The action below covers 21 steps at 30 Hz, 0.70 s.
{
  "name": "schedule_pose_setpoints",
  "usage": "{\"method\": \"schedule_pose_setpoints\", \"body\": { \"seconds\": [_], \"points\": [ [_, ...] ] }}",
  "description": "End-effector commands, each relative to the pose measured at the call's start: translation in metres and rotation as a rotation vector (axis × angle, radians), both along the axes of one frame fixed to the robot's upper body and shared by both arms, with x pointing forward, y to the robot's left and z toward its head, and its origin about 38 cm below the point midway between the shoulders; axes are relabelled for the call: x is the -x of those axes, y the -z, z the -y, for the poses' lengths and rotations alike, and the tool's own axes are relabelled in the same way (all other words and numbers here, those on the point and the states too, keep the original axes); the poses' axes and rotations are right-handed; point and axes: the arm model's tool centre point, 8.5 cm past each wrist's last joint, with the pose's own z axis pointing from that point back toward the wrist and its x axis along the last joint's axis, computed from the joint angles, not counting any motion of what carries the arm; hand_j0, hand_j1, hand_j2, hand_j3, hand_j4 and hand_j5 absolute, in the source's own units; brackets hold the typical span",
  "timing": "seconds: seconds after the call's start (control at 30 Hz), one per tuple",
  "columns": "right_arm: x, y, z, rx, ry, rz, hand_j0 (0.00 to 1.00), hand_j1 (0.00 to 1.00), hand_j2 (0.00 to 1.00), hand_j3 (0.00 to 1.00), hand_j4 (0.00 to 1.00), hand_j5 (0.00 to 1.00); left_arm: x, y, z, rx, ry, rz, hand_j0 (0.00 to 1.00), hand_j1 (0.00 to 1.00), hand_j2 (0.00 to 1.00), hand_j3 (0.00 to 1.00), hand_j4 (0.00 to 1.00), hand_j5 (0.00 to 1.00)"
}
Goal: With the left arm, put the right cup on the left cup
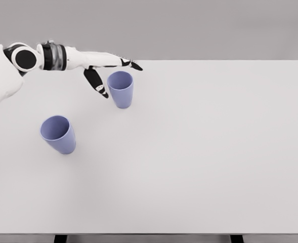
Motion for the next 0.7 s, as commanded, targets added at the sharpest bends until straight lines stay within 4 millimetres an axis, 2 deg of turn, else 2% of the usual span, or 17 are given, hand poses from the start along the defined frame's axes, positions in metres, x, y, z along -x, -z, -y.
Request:
{"method": "schedule_pose_setpoints", "body": {
  "seconds": [0.0, 0.17, 0.2, 0.23, 0.3, 0.33, 0.47, 0.67],
  "points": [
    [0.000, 0.000, 0.000, 0.000, 0.000, 0.000, 1.00, 1.00, 1.00, 1.00, 1.00, 1.00, -0.001, 0.000, 0.009, 0.007, 0.007, -0.001, 1.00, 1.00, 1.00, 1.00, 1.00, 1.00],
    [0.000, 0.000, 0.000, 0.000, 0.000, 0.000, 1.00, 1.00, 1.00, 1.00, 1.00, 1.00, -0.002, 0.011, 0.008, -0.010, -0.005, -0.010, 1.00, 1.00, 1.00, 1.00, 1.00, 1.00],
    [0.000, 0.000, 0.000, 0.000, 0.000, 0.000, 1.00, 1.00, 1.00, 1.00, 1.00, 1.00, -0.001, 0.011, 0.009, -0.008, -0.002, -0.011, 0.91, 0.91, 0.91, 0.91, 0.91, 0.91],
    [0.000, 0.000, 0.000, 0.000, 0.000, 0.001, 1.00, 1.00, 1.00, 1.00, 1.00, 1.00, -0.002, 0.011, 0.009, -0.006, -0.002, -0.010, 0.76, 0.76, 0.76, 0.76, 0.76, 0.76],
    [0.000, 0.000, 0.000, 0.000, 0.000, 0.001, 1.00, 1.00, 1.00, 1.00, 1.00, 1.00, -0.002, 0.009, 0.007, -0.003, -0.008, -0.009, 0.65, 0.65, 0.65, 0.65, 0.65, 0.65],
    [0.000, 0.000, 0.000, 0.000, 0.000, 0.001, 1.00, 1.00, 1.00, 1.00, 1.00, 1.00, -0.003, 0.007, 0.005, 0.006, -0.013, -0.005, 0.63, 0.63, 0.63, 0.63, 0.63, 0.63],
    [0.000, 0.000, 0.000, 0.000, 0.000, 0.000, 1.00, 1.00, 1.00, 1.00, 1.00, 1.00, -0.001, 0.013, 0.002, 0.004, -0.018, -0.015, 0.63, 0.63, 0.63, 0.63, 0.63, 0.63],
    [0.000, 0.000, 0.000, 0.000, 0.000, 0.000, 1.00, 1.00, 1.00, 1.00, 1.00, 1.00, 0.000, 0.013, 0.001, 0.003, -0.018, -0.016, 0.57, 0.57, 0.57, 0.57, 0.57, 0.57]
  ]
}}
